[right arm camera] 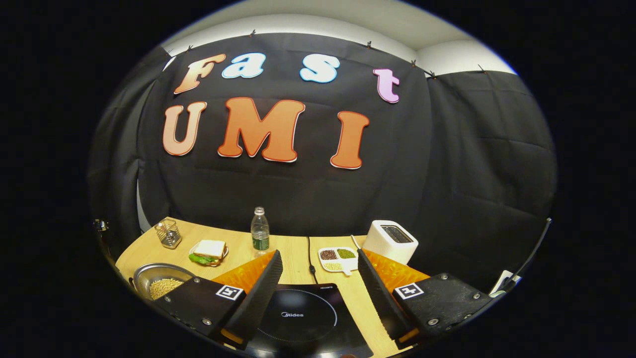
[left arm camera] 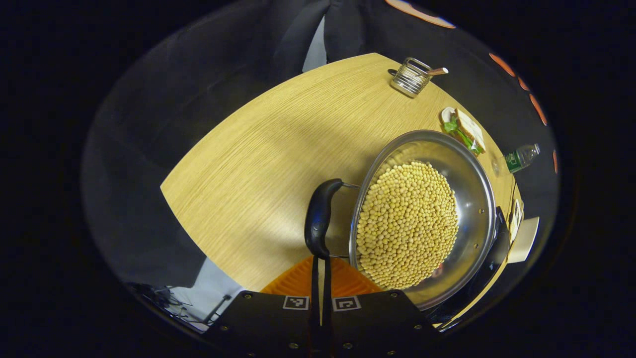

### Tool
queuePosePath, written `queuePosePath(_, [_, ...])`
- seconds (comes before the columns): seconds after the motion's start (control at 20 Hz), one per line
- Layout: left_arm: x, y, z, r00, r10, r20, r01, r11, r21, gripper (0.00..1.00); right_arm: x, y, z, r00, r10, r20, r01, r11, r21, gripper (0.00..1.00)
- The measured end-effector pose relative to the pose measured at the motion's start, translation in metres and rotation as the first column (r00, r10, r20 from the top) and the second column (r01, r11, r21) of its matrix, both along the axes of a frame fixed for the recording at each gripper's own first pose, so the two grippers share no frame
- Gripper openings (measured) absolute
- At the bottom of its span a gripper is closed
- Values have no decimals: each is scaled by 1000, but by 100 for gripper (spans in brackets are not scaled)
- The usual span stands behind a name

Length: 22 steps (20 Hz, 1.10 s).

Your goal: First push the handle of the pot to place it horizontally, then grasp the pot with both hands and set it on the induction cooktop.

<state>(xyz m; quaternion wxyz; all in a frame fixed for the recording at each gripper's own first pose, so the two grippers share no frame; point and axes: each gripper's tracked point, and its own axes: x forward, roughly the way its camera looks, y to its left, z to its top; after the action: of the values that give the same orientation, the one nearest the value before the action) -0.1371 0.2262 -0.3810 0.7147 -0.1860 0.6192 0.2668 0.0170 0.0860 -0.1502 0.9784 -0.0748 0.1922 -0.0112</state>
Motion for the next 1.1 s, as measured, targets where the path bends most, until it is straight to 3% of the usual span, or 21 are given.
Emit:
queuePosePath(0.35, [33,23,-6,986,-164,12,163,985,55,2,-20,49,-30,988,90,-124,-89,996,15,95])
queuePosePath(0.7, [65,41,-10,946,-321,41,316,943,100,2,-35,88,-59,957,139,-256,-135,990,34,95])
queuePosePath(1.1, [86,53,-6,906,-417,75,406,904,132,1,-54,118,-88,909,177,-379,-166,984,61,95])
